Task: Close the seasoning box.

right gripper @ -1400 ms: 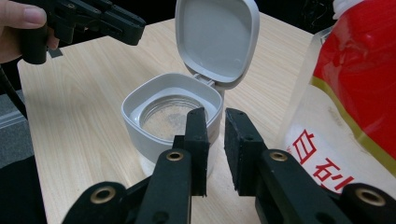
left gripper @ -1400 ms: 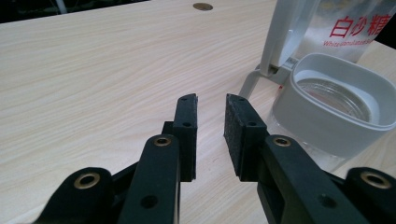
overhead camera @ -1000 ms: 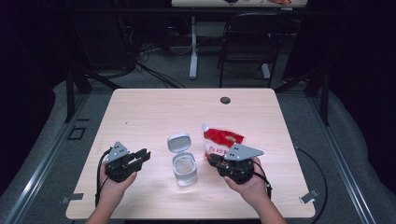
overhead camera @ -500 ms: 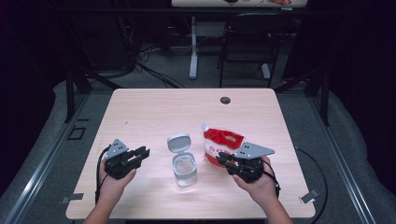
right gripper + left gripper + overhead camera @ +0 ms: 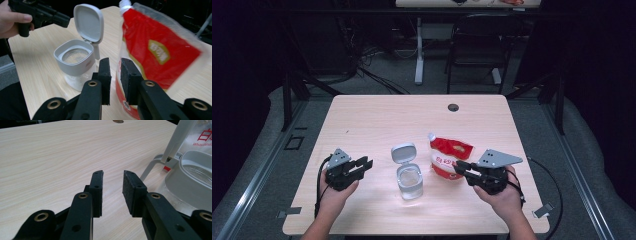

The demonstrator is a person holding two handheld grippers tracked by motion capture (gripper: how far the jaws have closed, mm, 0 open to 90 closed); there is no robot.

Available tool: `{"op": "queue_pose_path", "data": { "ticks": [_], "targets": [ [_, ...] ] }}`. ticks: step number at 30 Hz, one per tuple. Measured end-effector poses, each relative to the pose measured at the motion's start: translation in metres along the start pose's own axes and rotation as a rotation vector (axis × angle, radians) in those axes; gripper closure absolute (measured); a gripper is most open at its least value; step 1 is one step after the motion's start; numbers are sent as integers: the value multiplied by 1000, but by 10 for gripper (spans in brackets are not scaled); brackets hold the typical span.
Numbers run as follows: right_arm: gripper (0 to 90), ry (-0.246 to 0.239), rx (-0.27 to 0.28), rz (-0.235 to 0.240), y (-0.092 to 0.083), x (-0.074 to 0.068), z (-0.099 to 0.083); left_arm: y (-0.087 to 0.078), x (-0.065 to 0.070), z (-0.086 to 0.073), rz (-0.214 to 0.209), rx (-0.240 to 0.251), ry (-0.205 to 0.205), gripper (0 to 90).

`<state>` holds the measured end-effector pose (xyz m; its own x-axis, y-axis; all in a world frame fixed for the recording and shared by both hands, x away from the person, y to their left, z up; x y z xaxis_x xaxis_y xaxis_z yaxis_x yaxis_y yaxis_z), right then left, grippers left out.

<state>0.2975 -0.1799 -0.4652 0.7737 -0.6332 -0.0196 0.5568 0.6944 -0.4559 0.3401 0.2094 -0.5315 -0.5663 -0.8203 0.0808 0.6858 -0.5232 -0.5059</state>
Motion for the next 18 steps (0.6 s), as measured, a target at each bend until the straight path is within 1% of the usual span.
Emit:
{"op": "queue_pose_path", "data": {
  "ticks": [3, 6, 11, 15, 16, 18],
  "targets": [
    [781, 13, 14, -11, -7, 5, 1, 0, -1, 0, 3, -1, -6, 700],
    [779, 21, 15, -22, -13, 9, 1, 0, -2, -1, 4, -3, -8, 697],
    [779, 27, 15, -38, -18, 14, 1, 0, -1, -1, 8, -5, 4, 692],
    [775, 32, 20, -47, -21, 17, 0, 0, -1, -1, 7, -4, 3, 691],
    [767, 40, 20, -57, -23, 20, -1, 0, -1, -1, 7, -4, 4, 691],
    [756, 38, 12, -65, -24, 22, -2, 0, -1, -1, 7, -3, 0, 691]
  ]
}}
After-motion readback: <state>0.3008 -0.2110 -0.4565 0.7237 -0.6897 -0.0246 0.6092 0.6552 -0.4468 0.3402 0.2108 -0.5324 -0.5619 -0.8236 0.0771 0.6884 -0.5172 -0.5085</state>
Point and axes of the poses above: each handheld gripper's, and its own axes: y roughly forward along the jaws, z roughly out of its top, x roughly to its right, the point moved 3 cm from there along y, roughly forward along the jaws, and after that the axes turned 2 degrees about z, right-handed, at the moved point
